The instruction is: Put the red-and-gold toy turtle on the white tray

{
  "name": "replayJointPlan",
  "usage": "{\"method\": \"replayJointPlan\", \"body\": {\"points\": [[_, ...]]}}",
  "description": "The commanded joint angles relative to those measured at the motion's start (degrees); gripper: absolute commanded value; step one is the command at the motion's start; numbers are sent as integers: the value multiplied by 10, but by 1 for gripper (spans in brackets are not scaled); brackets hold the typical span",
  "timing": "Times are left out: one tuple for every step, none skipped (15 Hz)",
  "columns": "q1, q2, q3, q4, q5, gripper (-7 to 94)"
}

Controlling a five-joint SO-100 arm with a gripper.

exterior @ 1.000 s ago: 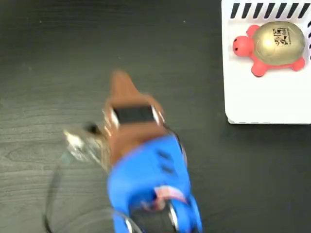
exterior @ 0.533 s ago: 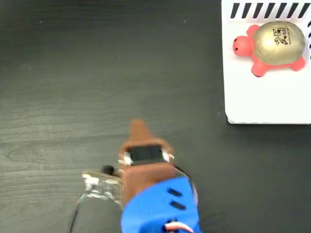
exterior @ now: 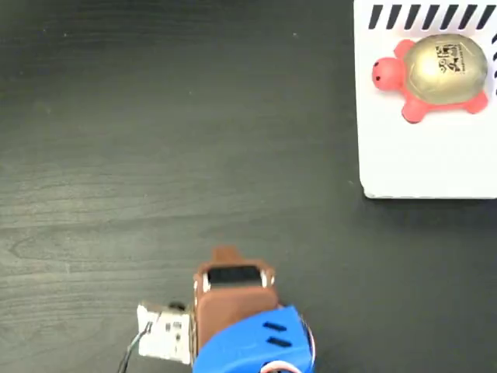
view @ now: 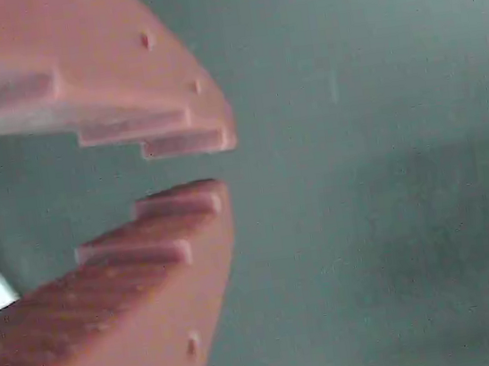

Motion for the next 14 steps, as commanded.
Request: {"method": "replayJointPlan", "body": {"points": [[-4, 0, -30, 5, 10, 0], [-7, 0, -30, 5, 7, 0], [-8, 0, -30, 5, 7, 0], [-9, 0, -30, 5, 7, 0], [-8, 0, -30, 5, 9, 0], [-8, 0, -30, 5, 10, 1], [-8, 0, -30, 5, 10, 1], [-8, 0, -30, 5, 10, 1], [-8, 0, -30, 5, 10, 1], [-8, 0, -30, 5, 10, 1], [-8, 0, -30, 5, 10, 1], [-8, 0, -30, 5, 10, 1], [-8, 0, -30, 5, 10, 1], [-8, 0, -30, 5, 10, 1]]}}
